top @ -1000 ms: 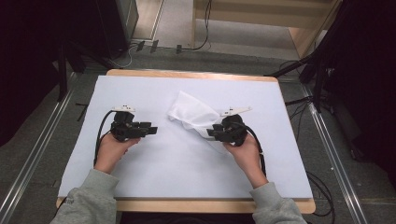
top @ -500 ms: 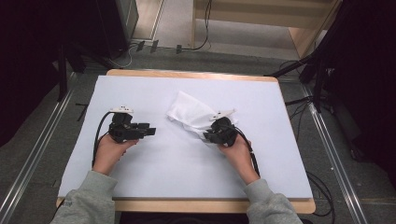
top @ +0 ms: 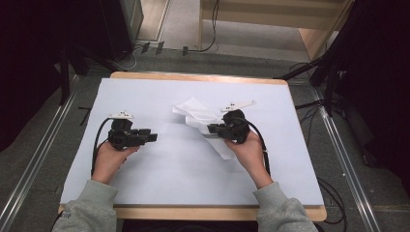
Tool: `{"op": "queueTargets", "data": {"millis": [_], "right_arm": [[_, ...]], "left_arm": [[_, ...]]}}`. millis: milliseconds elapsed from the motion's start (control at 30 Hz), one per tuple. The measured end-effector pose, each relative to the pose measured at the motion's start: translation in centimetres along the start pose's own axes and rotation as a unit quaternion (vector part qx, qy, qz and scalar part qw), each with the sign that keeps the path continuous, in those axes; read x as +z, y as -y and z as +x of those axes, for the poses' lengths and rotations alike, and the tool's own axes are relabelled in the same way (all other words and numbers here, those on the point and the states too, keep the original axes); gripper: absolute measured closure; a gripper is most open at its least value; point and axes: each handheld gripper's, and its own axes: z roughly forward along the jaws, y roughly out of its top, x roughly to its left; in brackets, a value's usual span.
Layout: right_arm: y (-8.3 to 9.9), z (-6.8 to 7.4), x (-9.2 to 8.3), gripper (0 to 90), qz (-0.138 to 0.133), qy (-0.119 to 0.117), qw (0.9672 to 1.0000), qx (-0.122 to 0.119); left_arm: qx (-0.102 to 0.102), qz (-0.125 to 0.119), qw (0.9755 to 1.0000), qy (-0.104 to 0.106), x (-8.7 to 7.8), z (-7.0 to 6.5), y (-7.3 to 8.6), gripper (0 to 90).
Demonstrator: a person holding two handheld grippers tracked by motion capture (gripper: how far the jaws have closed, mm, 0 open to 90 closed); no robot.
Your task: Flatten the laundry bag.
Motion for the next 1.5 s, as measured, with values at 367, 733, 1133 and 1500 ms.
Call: {"op": "queueTargets", "data": {"millis": [367, 733, 1133, 1500], "right_arm": [[-0.2, 2.7, 1.3, 88.4, 0.009, -0.057, 0.9983, -0.009], [1.5, 1.2, 4.9, 88.0, 0.038, -0.009, 0.9992, -0.012], [2.8, -0.4, 6.1, 82.6, 0.062, 0.006, 0.9980, 0.008], [2.1, 0.1, 2.8, 73.1, 0.008, 0.012, 0.9999, -0.007]], "left_arm": [[-0.002, -0.004, 1.0000, -0.002, -0.2, 0.1, 0.1, 53.5], [0.007, 0.006, 0.9999, 0.005, 0.7, -0.3, -0.1, 51.1], [0.027, 0.029, 0.9988, 0.028, 3.6, -1.9, -0.7, 50.3], [0.033, 0.048, 0.9974, 0.042, 7.0, -3.1, -1.5, 48.4]]}}
